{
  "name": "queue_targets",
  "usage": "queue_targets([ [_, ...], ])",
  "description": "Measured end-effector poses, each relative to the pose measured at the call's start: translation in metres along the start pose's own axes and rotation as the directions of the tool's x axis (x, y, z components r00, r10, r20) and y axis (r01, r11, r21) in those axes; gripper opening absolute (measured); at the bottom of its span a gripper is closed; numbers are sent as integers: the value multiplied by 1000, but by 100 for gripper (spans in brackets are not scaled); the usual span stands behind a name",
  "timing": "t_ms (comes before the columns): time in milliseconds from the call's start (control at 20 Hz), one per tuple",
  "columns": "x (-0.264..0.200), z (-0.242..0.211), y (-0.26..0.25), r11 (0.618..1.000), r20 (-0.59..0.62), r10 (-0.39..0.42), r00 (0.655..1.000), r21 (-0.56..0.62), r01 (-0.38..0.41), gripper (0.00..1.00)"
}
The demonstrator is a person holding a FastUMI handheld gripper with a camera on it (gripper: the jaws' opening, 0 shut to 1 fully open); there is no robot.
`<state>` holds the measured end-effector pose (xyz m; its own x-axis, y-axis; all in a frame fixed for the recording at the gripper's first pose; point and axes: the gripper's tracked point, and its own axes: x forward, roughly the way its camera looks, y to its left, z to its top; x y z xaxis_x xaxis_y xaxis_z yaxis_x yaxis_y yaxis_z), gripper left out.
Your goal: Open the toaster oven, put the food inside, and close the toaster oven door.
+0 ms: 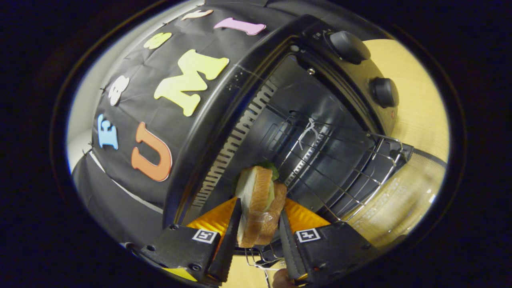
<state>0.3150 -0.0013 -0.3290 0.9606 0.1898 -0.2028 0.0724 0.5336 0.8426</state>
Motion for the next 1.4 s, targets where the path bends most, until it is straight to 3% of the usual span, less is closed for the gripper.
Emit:
queue_targets([
  [100,-7,-2,-3,1000,-17,-16,1000,19,17,58],
  [300,-18,10,-4,988,-4,-86,996,-130,85,60],
  [400,-22,19,-9,960,10,-135,991,-246,134,89],
  [450,-27,24,-16,945,21,-167,986,-283,166,92],
  [900,-70,67,-19,902,40,-186,982,-388,187,100],
  [1000,-85,71,-15,874,30,-186,982,-451,179,100],
  [1250,-121,92,-3,739,87,-159,983,-650,177,100],
  [1400,-143,90,1,693,110,-131,985,-701,170,100],
])
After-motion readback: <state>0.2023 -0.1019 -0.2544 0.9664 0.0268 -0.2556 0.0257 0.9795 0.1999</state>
